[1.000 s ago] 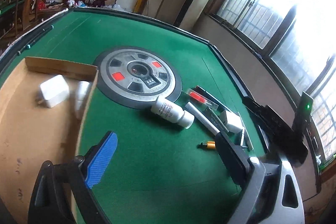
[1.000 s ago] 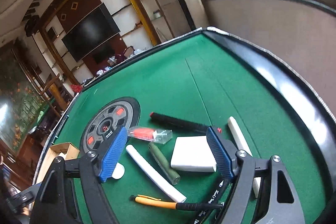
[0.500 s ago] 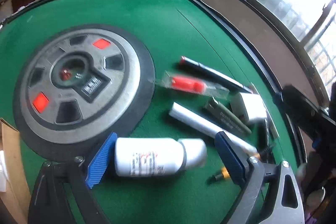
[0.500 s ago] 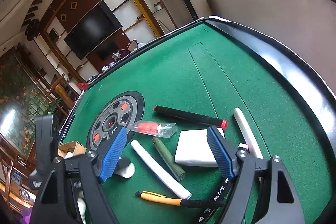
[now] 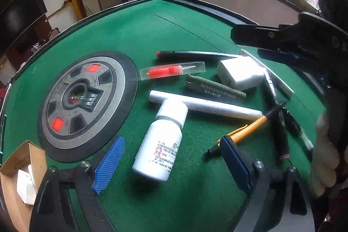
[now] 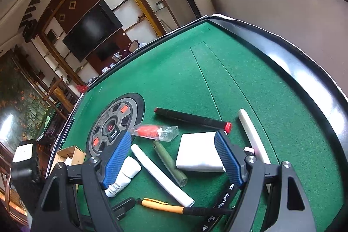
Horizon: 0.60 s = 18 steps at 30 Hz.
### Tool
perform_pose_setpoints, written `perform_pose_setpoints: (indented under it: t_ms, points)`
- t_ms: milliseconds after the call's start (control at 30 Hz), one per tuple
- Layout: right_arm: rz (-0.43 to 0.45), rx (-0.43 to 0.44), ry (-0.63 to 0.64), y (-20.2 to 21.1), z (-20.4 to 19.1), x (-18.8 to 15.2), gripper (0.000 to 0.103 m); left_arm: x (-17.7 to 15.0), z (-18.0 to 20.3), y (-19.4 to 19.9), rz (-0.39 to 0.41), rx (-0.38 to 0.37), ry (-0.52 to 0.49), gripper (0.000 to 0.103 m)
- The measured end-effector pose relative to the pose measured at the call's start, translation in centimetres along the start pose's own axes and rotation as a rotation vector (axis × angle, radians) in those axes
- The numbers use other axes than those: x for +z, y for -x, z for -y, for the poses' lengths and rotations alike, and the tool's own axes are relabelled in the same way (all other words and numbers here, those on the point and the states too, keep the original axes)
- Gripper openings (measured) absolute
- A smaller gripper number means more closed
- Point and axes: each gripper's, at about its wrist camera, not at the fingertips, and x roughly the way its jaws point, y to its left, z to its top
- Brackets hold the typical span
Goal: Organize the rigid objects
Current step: 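Grasp the white plastic bottle with the left tool, then carry the white bottle toward the tray while the right tool grasps the white tube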
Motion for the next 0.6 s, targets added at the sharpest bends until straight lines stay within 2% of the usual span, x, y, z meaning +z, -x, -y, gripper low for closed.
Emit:
perform_pose_setpoints:
  t_ms: [67, 133, 167, 200, 400, 600]
  points:
    - [0.004, -0.002, 0.003, 0.1, 0.0, 0.0, 0.078, 0.1, -0.4, -0.7, -0.012, 0.016, 0.024, 0.089]
    - [0.003, -0.011, 0.007, 0.0, -0.1, 0.0, 0.078, 0.2, -0.5, -1.3, -0.024, 0.002, 0.063, 0.062]
    - [0.003, -0.015, 0.009, 0.0, -0.1, 0.0, 0.078, -0.2, -0.7, -1.3, -0.031, -0.014, 0.093, 0.039]
    - [0.003, -0.020, 0.010, 0.0, 0.0, 0.0, 0.078, -0.5, -1.1, -0.9, -0.021, -0.048, 0.136, 0.036]
    - [0.010, -0.047, 0.008, -0.2, 0.5, 0.0, 0.078, -4.2, -2.7, 3.9, 0.059, -0.137, 0.313, 0.036]
    - [0.021, -0.087, 0.027, -0.2, 0.7, -0.3, 0.078, -9.4, -4.7, 11.6, 0.225, -0.184, 0.487, 0.036]
